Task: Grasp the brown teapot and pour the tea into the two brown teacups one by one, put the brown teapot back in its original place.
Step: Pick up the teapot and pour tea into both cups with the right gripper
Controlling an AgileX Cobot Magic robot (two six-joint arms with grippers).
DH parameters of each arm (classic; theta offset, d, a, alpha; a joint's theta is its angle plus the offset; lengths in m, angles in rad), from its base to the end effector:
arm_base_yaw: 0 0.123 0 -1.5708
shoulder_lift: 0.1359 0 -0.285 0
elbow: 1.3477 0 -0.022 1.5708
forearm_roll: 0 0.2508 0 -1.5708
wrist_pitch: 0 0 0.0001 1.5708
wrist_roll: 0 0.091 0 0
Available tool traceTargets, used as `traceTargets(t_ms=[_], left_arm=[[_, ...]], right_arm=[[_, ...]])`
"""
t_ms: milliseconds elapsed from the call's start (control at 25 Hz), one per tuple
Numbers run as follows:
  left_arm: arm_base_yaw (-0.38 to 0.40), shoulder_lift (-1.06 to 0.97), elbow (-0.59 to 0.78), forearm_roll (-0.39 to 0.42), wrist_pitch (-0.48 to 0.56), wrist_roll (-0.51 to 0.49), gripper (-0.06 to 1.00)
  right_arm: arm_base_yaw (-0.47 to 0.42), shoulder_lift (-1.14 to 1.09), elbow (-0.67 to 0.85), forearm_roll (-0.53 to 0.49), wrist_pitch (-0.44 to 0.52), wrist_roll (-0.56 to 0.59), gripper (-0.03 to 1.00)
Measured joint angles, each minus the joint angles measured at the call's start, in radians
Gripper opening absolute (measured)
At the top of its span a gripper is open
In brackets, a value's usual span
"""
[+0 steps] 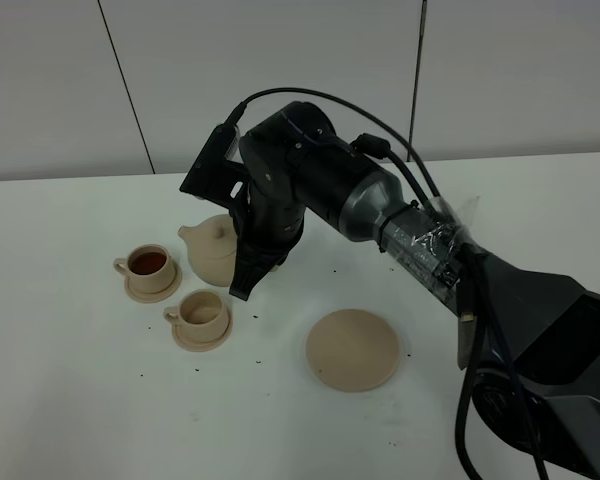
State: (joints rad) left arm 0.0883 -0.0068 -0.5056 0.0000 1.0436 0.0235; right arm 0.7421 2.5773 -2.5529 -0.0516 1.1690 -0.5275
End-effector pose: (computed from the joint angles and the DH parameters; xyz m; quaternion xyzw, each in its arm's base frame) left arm -0.0058 -0.0005 0.2802 -0.0274 0.8450 0.0298 0.5332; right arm 0.4075 0.3677 0.1978 -0.5804 0.7807 -0.0006 0.2315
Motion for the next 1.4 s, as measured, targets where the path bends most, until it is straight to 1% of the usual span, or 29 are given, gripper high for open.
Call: traceTargets(t_ms=[160,280,480,800,1200,1400], left_arm=[[0.000,0.000,0.000,0.000,0.000,-0.001,0.30],[0.000,0.000,0.000,0.000,0.000,-0.002,0.30],[0.000,0.000,0.000,0.000,0.000,-0.002,0.30],[0.000,0.000,0.000,0.000,0.000,-0.001,0.30],[0.000,0.000,0.000,0.000,0.000,-0.001,0.30],[0.000,0.000,0.000,0.000,0.000,-0.001,0.30]], right_arm=[[0.001,0.019,0.000,0.003,-0.036,-0.002,0.09],[-0.004,0.024,0.000,0.008,-0.039,-0.002,0.09],[-0.023,0.026,0.000,0.044,-0.037,-0.003,0.09],[-0.027,0.026,0.000,0.035,0.011,-0.020,0.09],[-0.027,0.026,0.000,0.034,0.024,-0.022,0.09],[-0.027,0.015,0.000,0.009,0.059,-0.036,0.09]])
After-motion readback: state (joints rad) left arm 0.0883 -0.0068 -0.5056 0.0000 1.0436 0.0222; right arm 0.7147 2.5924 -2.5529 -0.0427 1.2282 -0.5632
